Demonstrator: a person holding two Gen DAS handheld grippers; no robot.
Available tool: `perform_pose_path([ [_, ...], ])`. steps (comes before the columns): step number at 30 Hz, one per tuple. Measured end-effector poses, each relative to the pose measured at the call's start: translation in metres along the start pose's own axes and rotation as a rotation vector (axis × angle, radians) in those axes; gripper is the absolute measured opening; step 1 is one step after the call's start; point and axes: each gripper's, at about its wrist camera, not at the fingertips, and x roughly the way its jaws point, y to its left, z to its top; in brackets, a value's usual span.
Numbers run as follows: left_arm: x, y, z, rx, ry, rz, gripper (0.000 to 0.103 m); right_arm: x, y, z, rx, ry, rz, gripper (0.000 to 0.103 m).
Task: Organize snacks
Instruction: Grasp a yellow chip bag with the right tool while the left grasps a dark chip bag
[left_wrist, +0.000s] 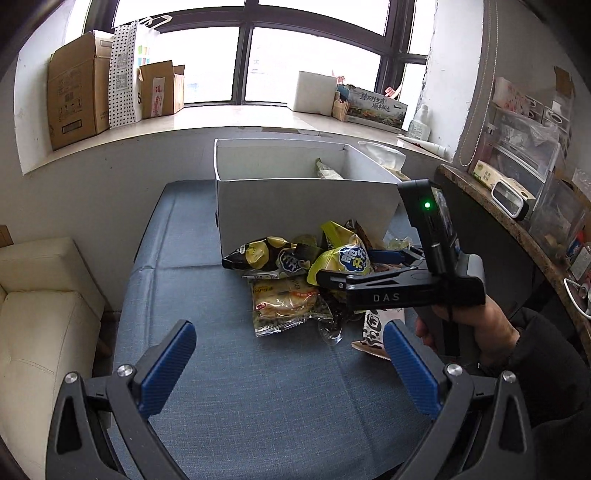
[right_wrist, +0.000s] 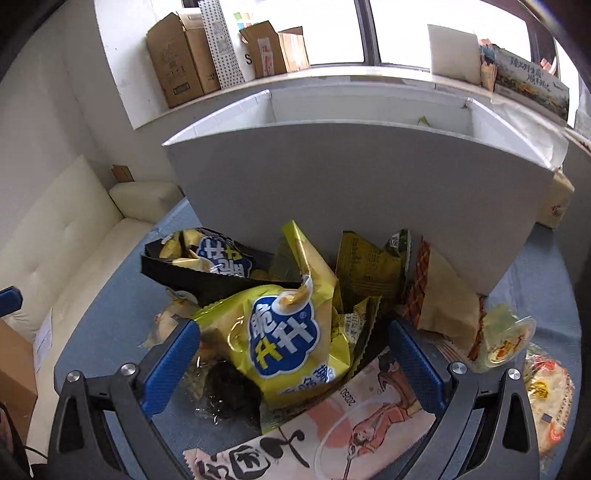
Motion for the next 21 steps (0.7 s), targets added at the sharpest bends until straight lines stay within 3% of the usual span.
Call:
perform_pose_path([
  [2,0.001,0.003,-0.001,-0.008,0.003,0.002,0.103,0.007,-0.006,0.0,0.034,0.005,0.053,0.1],
  [5,0.002,0.005,-0.002,-0.018,0.004,0.002,0.103,0.006,-0.009,-0.001,0.062,-0.007,0.078,0.081],
  [7,0.004,0.006,-0.001,-0.024,0.008,0.008,0.103,0.002,-0.009,-0.004,0.054,-0.013,0.083,0.077],
  [14,0.026,0.005,0.005,-0.009,0.036,0.006,0.103,-0.05,-0.008,-0.016,0.044,-0.133,0.114,0.073],
  [21,0.086,0.008,0.032,0.014,0.103,-0.017,0.103,-0.134,-0.018,-0.033,0.128,-0.306,0.132,0.073],
])
